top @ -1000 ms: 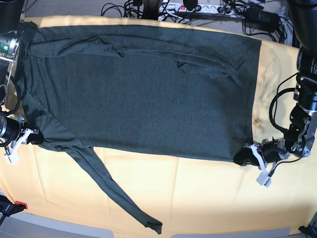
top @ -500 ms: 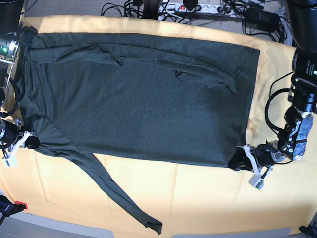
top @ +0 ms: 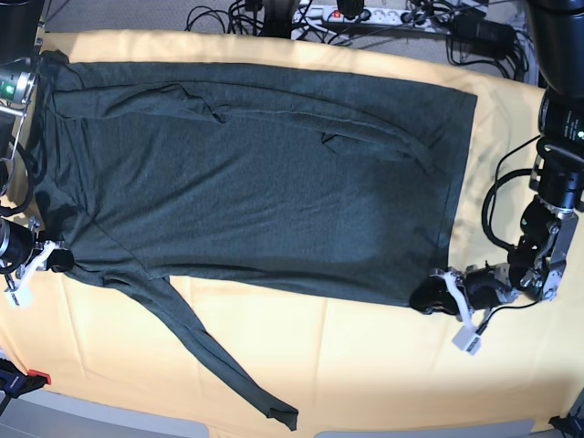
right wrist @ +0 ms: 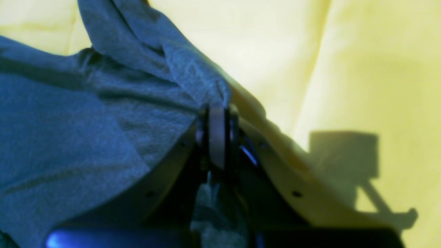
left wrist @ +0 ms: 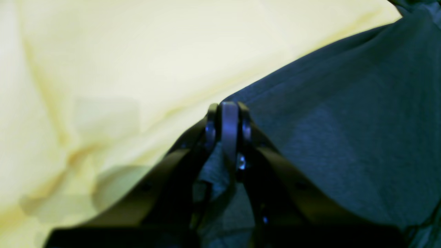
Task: Fold the T-shirt properly
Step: 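Fold the hem up over the body toward the collar with both grippers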
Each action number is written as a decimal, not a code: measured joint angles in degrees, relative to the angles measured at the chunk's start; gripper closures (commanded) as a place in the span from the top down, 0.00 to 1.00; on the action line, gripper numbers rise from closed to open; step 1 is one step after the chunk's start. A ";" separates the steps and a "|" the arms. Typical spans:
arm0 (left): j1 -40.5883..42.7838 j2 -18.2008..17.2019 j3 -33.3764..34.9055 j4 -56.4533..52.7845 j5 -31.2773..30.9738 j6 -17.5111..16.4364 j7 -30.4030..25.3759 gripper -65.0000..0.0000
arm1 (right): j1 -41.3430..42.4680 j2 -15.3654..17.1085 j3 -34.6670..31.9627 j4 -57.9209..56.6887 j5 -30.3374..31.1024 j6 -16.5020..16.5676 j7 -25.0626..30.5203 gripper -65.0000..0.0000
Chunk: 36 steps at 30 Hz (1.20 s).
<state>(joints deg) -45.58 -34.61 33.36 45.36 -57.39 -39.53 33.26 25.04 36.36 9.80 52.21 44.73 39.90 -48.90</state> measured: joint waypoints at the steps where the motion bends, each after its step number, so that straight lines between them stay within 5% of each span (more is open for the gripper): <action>1: 0.00 0.00 0.00 1.09 -0.11 0.00 0.87 0.00 | -0.66 0.00 0.00 1.42 -0.04 0.00 0.02 0.00; 10: 1.84 -1.16 -0.02 9.29 -6.27 0.02 11.28 0.00 | -11.78 0.96 -0.28 19.74 -0.98 0.04 0.24 0.00; 22: 13.40 -8.59 -5.68 27.36 -6.86 -0.04 11.65 0.00 | -14.45 3.06 -0.26 22.38 -0.20 0.02 -1.29 0.00; 36: 20.04 -9.22 -17.75 29.40 -8.61 -0.02 11.63 0.00 | -14.53 3.17 -0.26 22.88 3.69 0.00 -0.28 0.00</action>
<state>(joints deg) -25.54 -43.83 15.62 74.76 -66.00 -39.55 44.88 10.50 39.53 9.54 75.09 48.42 39.90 -49.19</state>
